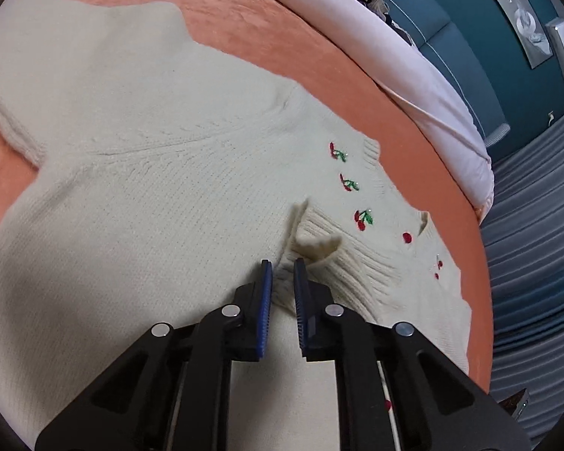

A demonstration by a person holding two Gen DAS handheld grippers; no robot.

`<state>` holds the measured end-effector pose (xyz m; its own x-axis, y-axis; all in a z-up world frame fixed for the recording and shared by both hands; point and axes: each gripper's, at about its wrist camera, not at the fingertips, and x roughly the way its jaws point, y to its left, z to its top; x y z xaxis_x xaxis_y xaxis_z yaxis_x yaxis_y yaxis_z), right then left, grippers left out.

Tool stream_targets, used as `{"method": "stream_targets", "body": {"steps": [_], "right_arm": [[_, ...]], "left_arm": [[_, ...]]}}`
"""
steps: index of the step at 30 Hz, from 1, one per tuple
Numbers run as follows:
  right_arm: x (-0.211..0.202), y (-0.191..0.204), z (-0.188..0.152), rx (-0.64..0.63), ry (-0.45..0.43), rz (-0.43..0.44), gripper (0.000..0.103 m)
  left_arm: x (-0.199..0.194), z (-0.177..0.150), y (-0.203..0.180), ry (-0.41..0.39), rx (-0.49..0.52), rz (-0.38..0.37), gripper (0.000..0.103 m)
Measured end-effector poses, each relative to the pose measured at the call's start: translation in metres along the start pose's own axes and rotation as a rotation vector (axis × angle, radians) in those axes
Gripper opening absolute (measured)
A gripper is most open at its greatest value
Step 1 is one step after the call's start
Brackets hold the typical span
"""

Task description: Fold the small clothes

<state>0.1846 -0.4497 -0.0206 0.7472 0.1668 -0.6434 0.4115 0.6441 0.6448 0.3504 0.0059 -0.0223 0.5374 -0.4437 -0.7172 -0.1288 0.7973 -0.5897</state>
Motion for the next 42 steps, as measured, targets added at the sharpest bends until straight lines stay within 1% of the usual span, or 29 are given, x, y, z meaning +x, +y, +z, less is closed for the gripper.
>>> {"method": "stream_targets", "body": {"steps": [2, 3, 4, 6, 9, 10, 11, 12, 13, 14, 17, 18, 19, 20, 21, 22, 24, 26, 28, 29, 31, 32, 33, 35, 36, 37, 39, 40, 42], "right_arm": [[-0.004, 0.014, -0.004, -0.072, -0.016, -0.024, 0.016], [-0.004, 0.018, -0.007, -0.108, -0.017, -0.051, 0.017], [-0.001, 0.018, -0.011, -0.132, -0.019, -0.063, 0.018], [0.005, 0.016, -0.016, -0.134, -0.023, -0.062, 0.019], [0.0, 0.006, -0.009, -0.051, -0.028, -0.016, 0.024], [0.0, 0.003, -0.006, -0.032, -0.023, -0.01, 0.025], [0.0, 0.003, -0.004, -0.028, -0.02, -0.013, 0.025], [0.002, 0.004, -0.002, -0.034, -0.018, -0.016, 0.023], [0.001, 0.008, 0.001, -0.046, -0.023, -0.03, 0.013], [-0.002, 0.015, 0.004, -0.065, -0.043, -0.018, 0.013], [-0.022, 0.028, 0.007, -0.125, -0.111, 0.032, 0.012], [-0.017, 0.028, 0.005, -0.15, -0.107, 0.003, 0.012], [-0.008, 0.021, 0.001, -0.161, -0.065, -0.044, 0.012], [0.012, 0.011, -0.004, -0.155, 0.027, -0.097, 0.008], [0.016, 0.003, -0.007, -0.128, 0.033, -0.084, 0.006], [0.007, 0.002, -0.006, -0.105, 0.005, -0.061, 0.008], [-0.014, 0.012, -0.004, -0.086, -0.033, -0.059, 0.01], [-0.033, 0.026, -0.007, -0.114, -0.098, -0.041, 0.01], [-0.034, 0.039, -0.008, -0.189, -0.117, -0.081, 0.011], [-0.027, 0.042, -0.009, -0.227, -0.107, -0.117, 0.011], [0.006, 0.035, -0.013, -0.299, -0.026, -0.26, 0.01], [0.019, 0.027, -0.017, -0.304, 0.003, -0.281, 0.01], [0.012, 0.022, -0.018, -0.281, -0.024, -0.249, 0.01], [-0.005, 0.026, -0.017, -0.242, -0.02, -0.255, 0.015], [-0.015, 0.029, -0.021, -0.233, -0.034, -0.261, 0.022], [-0.025, 0.032, -0.029, -0.234, -0.054, -0.254, 0.025], [-0.046, 0.034, -0.05, -0.249, -0.062, -0.237, 0.026], [-0.053, 0.036, -0.063, -0.26, -0.057, -0.224, 0.029], [-0.06, 0.04, -0.091, -0.299, -0.038, -0.207, 0.033]], "left_arm": [[-0.011, 0.0, 0.004, -0.006, -0.071, -0.067, 0.031], [-0.017, -0.001, 0.006, -0.017, -0.12, -0.115, 0.057], [-0.022, -0.002, 0.006, -0.027, -0.164, -0.161, 0.078], [-0.021, -0.001, 0.003, -0.01, -0.21, -0.207, 0.095], [0.003, 0.001, -0.007, 0.066, -0.223, -0.169, 0.094], [0.007, 0.002, -0.011, 0.064, -0.21, -0.139, 0.084], [0.009, 0.004, -0.016, 0.057, -0.191, -0.134, 0.07], [0.013, 0.006, -0.02, 0.073, -0.178, -0.166, 0.027], [0.015, 0.011, -0.026, 0.096, -0.174, -0.197, 0.01], [0.01, 0.016, -0.032, 0.067, -0.163, -0.223, 0.011], [-0.016, 0.027, -0.051, -0.061, -0.043, -0.255, 0.011], [-0.014, 0.027, -0.05, -0.061, -0.031, -0.242, 0.011], [-0.004, 0.026, -0.045, -0.031, -0.03, -0.202, 0.011], [0.007, 0.022, -0.036, 0.005, -0.04, -0.159, 0.011], [0.02, 0.016, -0.024, 0.043, -0.06, -0.106, 0.012], [0.027, 0.01, -0.01, 0.063, -0.083, -0.085, 0.013], [0.025, 0.003, 0.005, 0.033, -0.105, -0.154, 0.013], [0.024, -0.001, 0.004, 0.009, -0.088, -0.153, 0.013], [0.024, -0.003, 0.001, -0.01, -0.061, -0.134, 0.013], [0.023, -0.004, 0.001, -0.018, -0.057, -0.13, 0.013], [0.023, -0.005, 0.0, -0.025, -0.037, -0.128, 0.013], [0.023, -0.006, -0.001, -0.025, -0.022, -0.126, 0.013], [0.022, -0.006, -0.002, -0.021, -0.007, -0.124, 0.013], [0.013, -0.004, -0.001, -0.013, -0.016, -0.126, 0.016], [0.002, -0.003, 0.003, -0.024, -0.036, -0.134, 0.024], [-0.01, -0.001, 0.01, -0.052, -0.053, -0.147, 0.041], [-0.043, 0.007, 0.033, -0.135, -0.088, -0.148, 0.058], [-0.059, 0.015, 0.05, -0.171, -0.109, -0.125, 0.062], [-0.086, 0.037, 0.091, -0.228, -0.161, -0.058, 0.063]]}}
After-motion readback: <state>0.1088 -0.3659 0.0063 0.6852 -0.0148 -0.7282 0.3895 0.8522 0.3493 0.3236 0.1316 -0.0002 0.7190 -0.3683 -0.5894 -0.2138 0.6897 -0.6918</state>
